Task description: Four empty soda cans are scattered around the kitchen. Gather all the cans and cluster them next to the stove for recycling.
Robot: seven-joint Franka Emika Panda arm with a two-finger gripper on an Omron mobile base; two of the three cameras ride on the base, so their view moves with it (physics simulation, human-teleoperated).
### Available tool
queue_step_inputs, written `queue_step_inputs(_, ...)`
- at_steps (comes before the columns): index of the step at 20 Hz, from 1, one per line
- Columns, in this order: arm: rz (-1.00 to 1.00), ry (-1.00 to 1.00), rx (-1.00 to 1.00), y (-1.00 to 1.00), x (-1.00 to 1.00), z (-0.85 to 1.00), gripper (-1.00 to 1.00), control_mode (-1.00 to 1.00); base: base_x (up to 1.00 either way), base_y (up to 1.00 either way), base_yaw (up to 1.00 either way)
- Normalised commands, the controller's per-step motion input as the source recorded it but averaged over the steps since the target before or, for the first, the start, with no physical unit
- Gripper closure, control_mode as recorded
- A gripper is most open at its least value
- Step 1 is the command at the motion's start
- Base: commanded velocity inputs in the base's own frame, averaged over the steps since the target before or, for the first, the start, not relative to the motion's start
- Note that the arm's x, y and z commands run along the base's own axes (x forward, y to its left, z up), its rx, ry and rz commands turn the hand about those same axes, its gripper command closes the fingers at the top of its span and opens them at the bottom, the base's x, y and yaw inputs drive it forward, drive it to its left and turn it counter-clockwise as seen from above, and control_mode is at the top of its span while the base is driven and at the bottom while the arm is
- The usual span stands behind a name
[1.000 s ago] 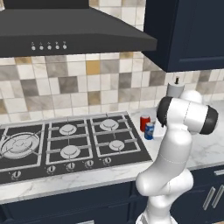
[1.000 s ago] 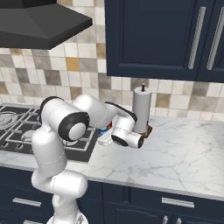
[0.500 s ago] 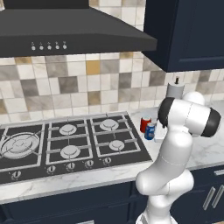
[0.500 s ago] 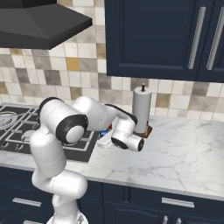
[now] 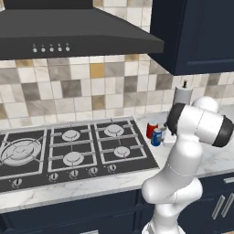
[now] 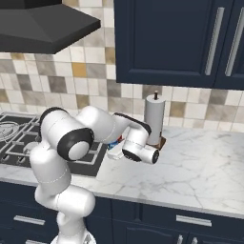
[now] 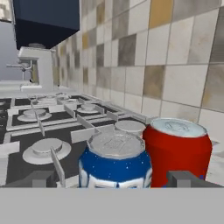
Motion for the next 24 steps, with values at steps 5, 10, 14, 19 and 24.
queue_step_inputs(5,-0.03,0.03,0.00,-0.15,-0.12,0.30,-1.00,-1.00,0.00,0.00,0.00)
queue_step_inputs(10,-0.01,0.00,0.00,-0.02,-0.24,0.39,-1.00,-1.00,0.00,0.00,0.00)
queue_step_inputs(14,0.00,0.00,-0.03,0.00,-0.21,0.58,-1.00,-1.00,0.00,0.00,0.00)
queue_step_inputs(19,0.00,-0.01,-0.10,0.00,-0.28,0.63,-1.00,-1.00,0.00,0.00,0.00)
queue_step_inputs(24,0.00,-0.03,-0.16,0.02,-0.44,0.56,-1.00,-1.00,0.00,0.00,0.00)
